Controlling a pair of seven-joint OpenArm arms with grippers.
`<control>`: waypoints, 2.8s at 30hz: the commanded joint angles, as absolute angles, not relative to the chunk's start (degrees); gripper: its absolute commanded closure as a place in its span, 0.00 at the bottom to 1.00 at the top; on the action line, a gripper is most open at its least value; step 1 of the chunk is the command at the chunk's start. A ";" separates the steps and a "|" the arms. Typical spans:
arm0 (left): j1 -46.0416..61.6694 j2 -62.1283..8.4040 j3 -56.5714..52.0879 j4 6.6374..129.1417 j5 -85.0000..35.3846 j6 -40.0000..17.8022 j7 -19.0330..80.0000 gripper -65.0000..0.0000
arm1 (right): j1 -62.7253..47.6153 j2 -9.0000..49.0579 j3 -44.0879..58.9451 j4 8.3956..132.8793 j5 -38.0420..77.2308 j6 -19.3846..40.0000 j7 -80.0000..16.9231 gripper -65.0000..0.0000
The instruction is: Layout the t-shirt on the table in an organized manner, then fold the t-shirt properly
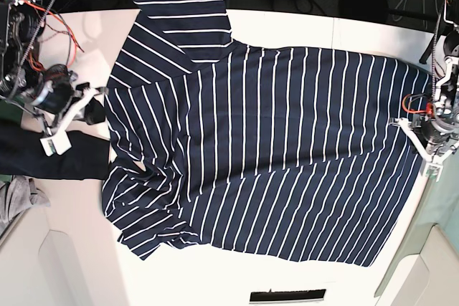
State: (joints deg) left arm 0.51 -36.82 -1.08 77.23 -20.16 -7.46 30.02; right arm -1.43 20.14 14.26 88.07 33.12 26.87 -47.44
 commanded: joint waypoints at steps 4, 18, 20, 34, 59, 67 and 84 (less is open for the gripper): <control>3.75 -38.11 -11.40 78.15 -26.02 -15.88 31.70 0.75 | -7.20 20.62 21.43 91.39 38.85 29.26 -49.45 1.00; 8.75 -38.11 -19.94 70.54 -30.26 -18.13 29.61 0.61 | -16.99 18.59 24.99 91.35 44.36 31.35 -51.66 0.63; 8.73 -38.06 -19.92 68.90 -28.82 -17.74 28.36 0.61 | -16.95 18.11 24.99 91.33 44.38 31.38 -51.51 0.63; 5.54 -37.95 -19.84 64.23 -26.72 -17.15 27.33 0.61 | -16.84 14.06 15.55 90.28 36.16 28.86 -46.06 0.44; 5.10 -38.26 -19.84 62.81 -20.86 -19.81 25.96 0.61 | -16.86 7.44 13.37 90.08 35.99 29.41 -49.34 0.44; 5.13 -37.74 -19.84 62.41 -25.93 -25.34 26.96 0.61 | -16.88 7.44 13.37 90.08 35.99 29.41 -49.45 0.44; 5.13 -37.60 -19.84 56.25 -31.14 -32.40 27.24 0.57 | -17.02 7.42 13.37 90.08 40.60 30.44 -52.21 0.44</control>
